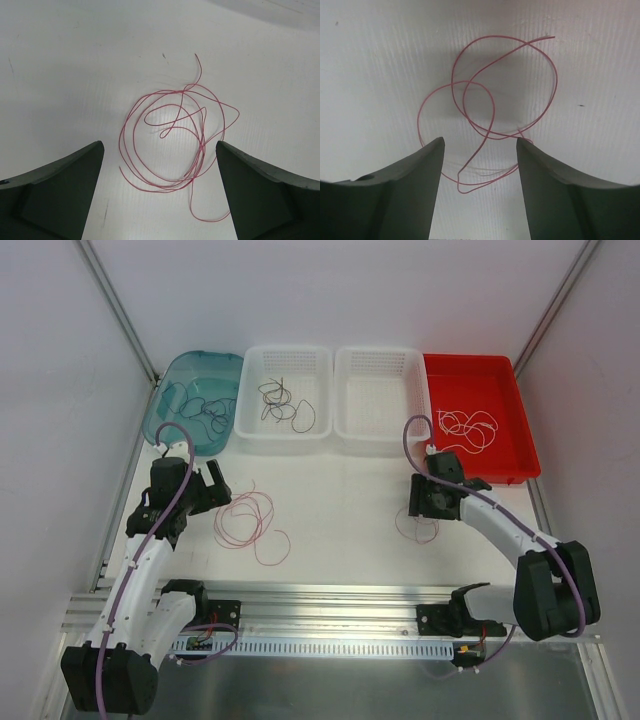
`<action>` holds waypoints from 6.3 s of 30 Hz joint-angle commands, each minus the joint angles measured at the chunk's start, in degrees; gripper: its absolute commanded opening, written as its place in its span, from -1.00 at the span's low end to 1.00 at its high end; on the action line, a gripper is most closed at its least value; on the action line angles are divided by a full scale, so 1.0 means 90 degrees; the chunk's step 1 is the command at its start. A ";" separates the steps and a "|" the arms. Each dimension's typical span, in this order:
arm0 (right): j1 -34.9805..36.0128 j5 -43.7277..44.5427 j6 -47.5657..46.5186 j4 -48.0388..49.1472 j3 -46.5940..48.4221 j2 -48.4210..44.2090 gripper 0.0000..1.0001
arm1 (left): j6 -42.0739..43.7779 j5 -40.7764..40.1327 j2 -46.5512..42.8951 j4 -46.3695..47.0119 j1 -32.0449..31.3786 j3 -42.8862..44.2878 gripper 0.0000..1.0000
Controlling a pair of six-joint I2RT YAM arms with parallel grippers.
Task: Untangle the cables
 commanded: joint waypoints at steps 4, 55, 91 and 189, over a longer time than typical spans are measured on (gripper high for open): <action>0.0048 0.0464 -0.0532 -0.0391 0.0565 0.0268 0.37 | 0.0147 0.0187 -0.0006 0.0182 0.0012 -0.0031 0.92; 0.0127 -0.0005 -0.1315 -0.0490 0.7829 0.2923 -0.99 | 0.0138 0.0509 0.0024 0.0240 0.0003 -0.0050 0.91; 0.3192 -0.1761 0.0101 0.1705 0.2879 0.1517 0.53 | -0.1160 0.1116 0.1048 0.0231 -0.0124 -0.0225 0.63; -0.0929 -0.2964 -0.0348 -0.2284 0.3272 -0.2019 -0.99 | -0.0517 0.1503 0.0209 -0.0346 0.1429 0.0927 -1.00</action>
